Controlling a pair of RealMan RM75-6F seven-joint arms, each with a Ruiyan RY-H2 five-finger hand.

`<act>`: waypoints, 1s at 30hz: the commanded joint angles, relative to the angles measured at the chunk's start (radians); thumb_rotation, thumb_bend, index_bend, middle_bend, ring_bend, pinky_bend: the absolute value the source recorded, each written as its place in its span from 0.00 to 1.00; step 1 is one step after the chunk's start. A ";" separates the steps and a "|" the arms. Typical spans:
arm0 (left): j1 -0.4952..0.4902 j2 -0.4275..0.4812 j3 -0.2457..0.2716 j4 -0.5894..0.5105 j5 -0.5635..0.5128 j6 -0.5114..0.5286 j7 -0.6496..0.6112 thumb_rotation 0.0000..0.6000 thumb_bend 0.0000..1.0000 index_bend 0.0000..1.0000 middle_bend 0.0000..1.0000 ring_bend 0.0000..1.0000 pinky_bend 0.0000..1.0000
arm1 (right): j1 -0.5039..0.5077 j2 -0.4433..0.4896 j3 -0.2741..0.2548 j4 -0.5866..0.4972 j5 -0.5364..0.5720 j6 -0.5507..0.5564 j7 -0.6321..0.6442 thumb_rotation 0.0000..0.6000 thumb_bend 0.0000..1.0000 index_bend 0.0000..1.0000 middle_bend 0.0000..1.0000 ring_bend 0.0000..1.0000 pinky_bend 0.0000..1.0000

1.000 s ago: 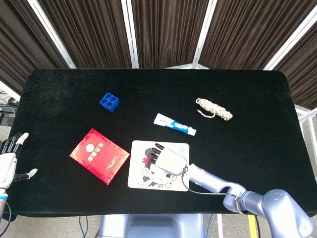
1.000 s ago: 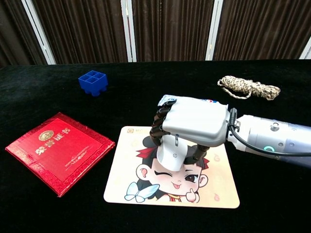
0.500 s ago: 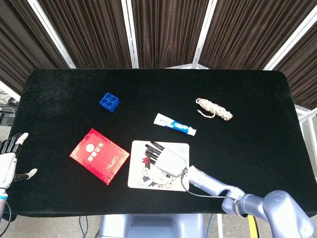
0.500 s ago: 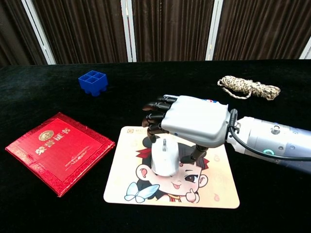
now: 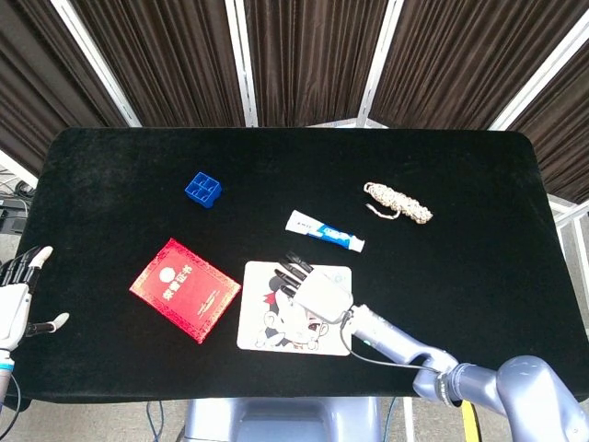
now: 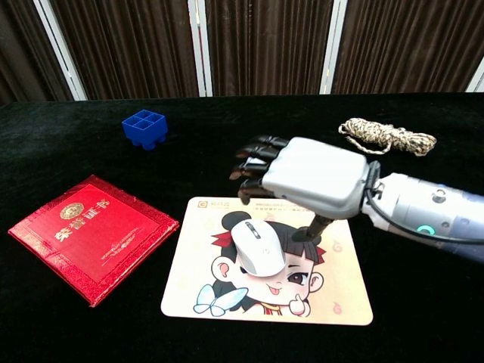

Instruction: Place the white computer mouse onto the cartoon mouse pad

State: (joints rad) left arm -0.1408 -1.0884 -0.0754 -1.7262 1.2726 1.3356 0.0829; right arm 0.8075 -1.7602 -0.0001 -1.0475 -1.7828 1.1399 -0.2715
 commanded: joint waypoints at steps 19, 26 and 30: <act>0.001 -0.001 0.017 0.018 0.055 0.016 0.012 1.00 0.18 0.00 0.00 0.00 0.00 | -0.339 0.369 0.081 -0.272 0.332 0.215 -0.029 1.00 0.13 0.26 0.04 0.00 0.00; 0.003 -0.008 0.021 0.029 0.076 0.033 0.020 1.00 0.18 0.00 0.00 0.00 0.00 | -0.439 0.497 0.094 -0.448 0.493 0.206 -0.020 1.00 0.12 0.10 0.00 0.00 0.00; 0.007 -0.013 0.022 0.036 0.089 0.046 0.021 1.00 0.18 0.00 0.00 0.00 0.00 | -0.486 0.566 0.103 -0.534 0.544 0.231 -0.012 1.00 0.12 0.10 0.00 0.00 0.00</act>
State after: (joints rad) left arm -0.1349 -1.1003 -0.0538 -1.6916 1.3603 1.3801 0.1043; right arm 0.3571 -1.2363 0.0946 -1.5355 -1.2666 1.3566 -0.2911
